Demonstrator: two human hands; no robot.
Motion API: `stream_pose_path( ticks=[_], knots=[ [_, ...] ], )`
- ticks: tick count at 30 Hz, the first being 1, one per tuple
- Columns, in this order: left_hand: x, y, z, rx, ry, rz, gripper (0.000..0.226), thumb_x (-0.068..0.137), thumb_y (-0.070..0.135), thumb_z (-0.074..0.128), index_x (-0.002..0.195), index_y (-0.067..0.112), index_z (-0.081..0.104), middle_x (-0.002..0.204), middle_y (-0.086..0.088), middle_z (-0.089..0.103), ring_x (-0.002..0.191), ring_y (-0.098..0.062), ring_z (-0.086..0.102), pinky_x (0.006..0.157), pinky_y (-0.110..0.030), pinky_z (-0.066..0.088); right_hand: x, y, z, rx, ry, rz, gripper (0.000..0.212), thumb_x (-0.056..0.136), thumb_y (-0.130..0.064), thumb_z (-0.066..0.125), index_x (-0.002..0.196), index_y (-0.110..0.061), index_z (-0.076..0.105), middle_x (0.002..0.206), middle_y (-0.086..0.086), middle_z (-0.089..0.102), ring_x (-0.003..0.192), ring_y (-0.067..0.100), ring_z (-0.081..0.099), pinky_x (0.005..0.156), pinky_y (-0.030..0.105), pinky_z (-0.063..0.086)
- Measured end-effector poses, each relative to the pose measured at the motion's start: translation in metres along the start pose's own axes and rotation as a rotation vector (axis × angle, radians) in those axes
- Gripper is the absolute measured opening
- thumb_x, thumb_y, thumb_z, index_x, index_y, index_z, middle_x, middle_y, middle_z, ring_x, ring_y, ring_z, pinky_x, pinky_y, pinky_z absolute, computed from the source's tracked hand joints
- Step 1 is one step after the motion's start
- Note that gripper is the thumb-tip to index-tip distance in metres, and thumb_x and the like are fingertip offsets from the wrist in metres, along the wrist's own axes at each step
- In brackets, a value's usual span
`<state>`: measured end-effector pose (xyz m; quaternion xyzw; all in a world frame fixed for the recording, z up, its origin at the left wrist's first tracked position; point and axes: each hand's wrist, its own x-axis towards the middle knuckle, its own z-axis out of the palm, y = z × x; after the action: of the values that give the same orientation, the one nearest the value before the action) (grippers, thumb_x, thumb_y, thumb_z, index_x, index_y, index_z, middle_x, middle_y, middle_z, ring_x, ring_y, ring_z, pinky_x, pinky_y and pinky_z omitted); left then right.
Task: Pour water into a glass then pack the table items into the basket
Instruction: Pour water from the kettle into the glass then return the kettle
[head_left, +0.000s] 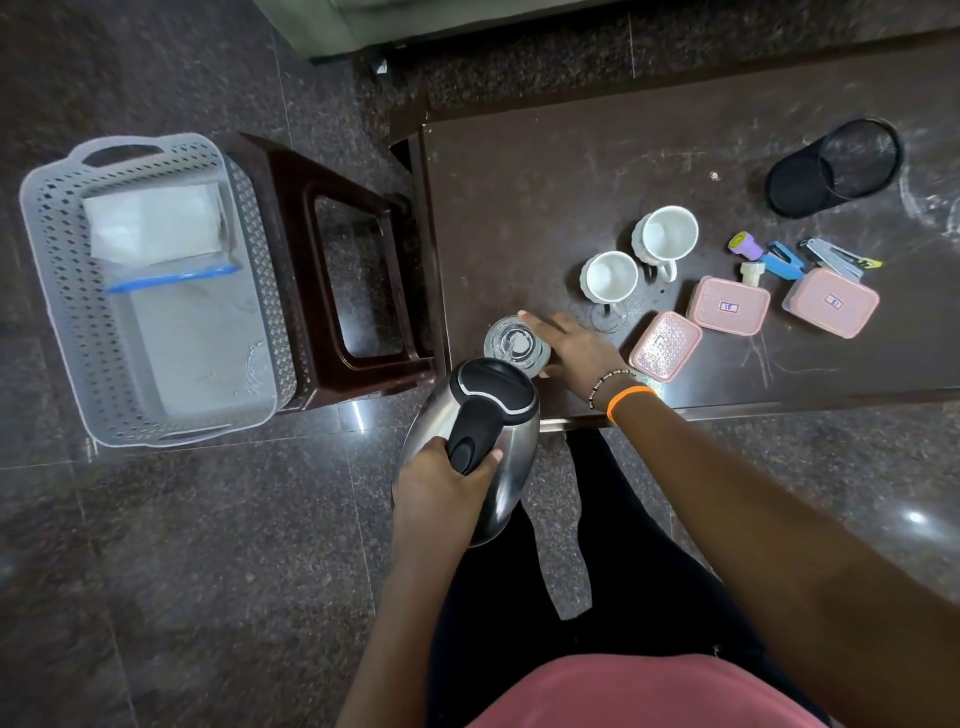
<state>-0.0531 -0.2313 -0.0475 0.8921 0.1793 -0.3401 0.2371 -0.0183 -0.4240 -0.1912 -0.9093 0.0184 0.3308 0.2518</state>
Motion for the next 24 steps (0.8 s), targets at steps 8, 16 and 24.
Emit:
stream_pose_path(
  ticks=[8,16,24],
  knots=[
    [-0.002,-0.002,0.002,0.069,-0.023,0.011,0.037,0.074,0.047,0.068,0.068,0.014,0.052,0.064,0.000,0.056,0.068,-0.027,0.059,0.061,-0.032,0.045,0.007,-0.002,-0.004,0.090,0.002,0.048,0.077,0.076,-0.016,0.070,0.141,-0.033,0.033,0.138,0.007,0.044,0.117,0.033,0.056,0.094,0.046,0.050],
    [-0.002,-0.004,0.001,0.039,-0.043,-0.004,0.038,0.075,0.048,0.066,0.071,0.013,0.053,0.065,0.000,0.056,0.070,-0.027,0.059,0.061,-0.031,0.043,0.009,-0.004,-0.006,0.134,0.001,0.070,0.072,0.072,-0.021,0.073,0.136,-0.030,0.040,0.130,0.008,0.050,0.115,0.031,0.057,0.093,0.045,0.051],
    [0.000,0.000,0.002,0.061,-0.045,0.012,0.039,0.075,0.050,0.066,0.075,0.012,0.054,0.073,-0.005,0.062,0.075,-0.029,0.060,0.069,-0.036,0.050,0.010,-0.008,-0.009,0.141,0.009,0.104,0.069,0.072,-0.018,0.072,0.134,-0.029,0.042,0.128,0.009,0.053,0.113,0.033,0.058,0.092,0.045,0.051]
  ],
)
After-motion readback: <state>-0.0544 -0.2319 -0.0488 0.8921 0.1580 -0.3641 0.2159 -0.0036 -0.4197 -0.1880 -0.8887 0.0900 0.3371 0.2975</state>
